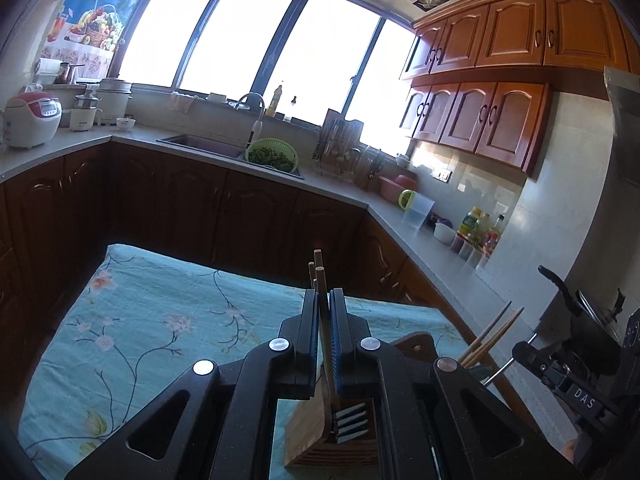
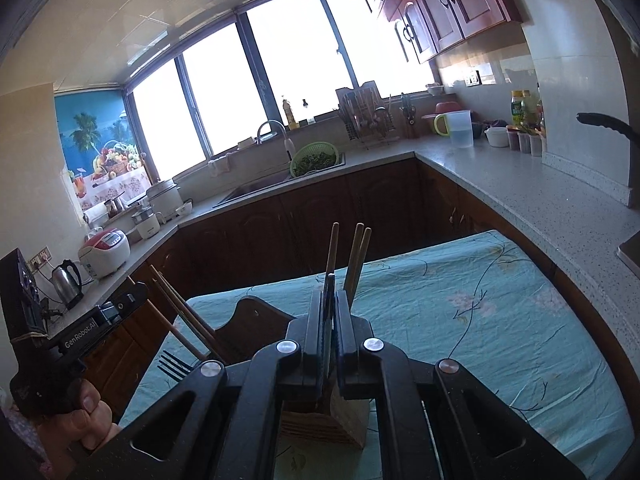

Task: Organize utensils

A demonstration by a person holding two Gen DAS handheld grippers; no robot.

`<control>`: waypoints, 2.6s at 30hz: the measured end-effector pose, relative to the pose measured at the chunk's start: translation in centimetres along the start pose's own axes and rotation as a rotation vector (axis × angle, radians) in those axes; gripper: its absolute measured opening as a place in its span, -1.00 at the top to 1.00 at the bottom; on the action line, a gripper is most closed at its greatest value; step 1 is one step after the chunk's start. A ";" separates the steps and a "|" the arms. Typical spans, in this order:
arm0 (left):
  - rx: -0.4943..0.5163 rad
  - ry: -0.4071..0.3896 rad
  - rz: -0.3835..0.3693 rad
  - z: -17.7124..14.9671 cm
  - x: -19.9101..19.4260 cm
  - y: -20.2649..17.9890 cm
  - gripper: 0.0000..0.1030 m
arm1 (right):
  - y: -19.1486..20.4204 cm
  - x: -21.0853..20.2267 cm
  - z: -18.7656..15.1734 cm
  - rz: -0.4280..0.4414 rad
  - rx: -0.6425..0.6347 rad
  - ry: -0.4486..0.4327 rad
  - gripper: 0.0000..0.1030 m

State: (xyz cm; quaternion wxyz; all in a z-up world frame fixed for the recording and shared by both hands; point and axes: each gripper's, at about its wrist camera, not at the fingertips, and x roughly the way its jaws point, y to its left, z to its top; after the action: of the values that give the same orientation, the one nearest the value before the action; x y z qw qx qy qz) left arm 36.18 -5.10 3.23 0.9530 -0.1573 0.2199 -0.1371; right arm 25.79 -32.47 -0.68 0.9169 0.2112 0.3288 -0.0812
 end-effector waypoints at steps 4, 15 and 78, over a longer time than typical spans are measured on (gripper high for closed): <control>0.016 -0.009 0.007 1.0 0.1 0.2 0.92 | -0.1 0.1 0.1 -0.001 -0.002 0.005 0.91; 0.028 -0.005 0.007 0.6 -1.1 1.1 0.90 | -0.2 0.1 0.2 0.001 0.004 0.006 0.91; 0.111 -0.081 0.195 -15.8 -32.4 0.9 -0.99 | 0.3 -20.4 -16.1 0.008 -0.096 -0.192 -1.00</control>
State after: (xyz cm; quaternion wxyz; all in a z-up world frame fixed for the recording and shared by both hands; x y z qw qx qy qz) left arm 0.98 2.64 1.55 0.9771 -0.0874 0.1876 -0.0492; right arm 0.95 -24.90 1.23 0.9535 0.1597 0.2421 -0.0814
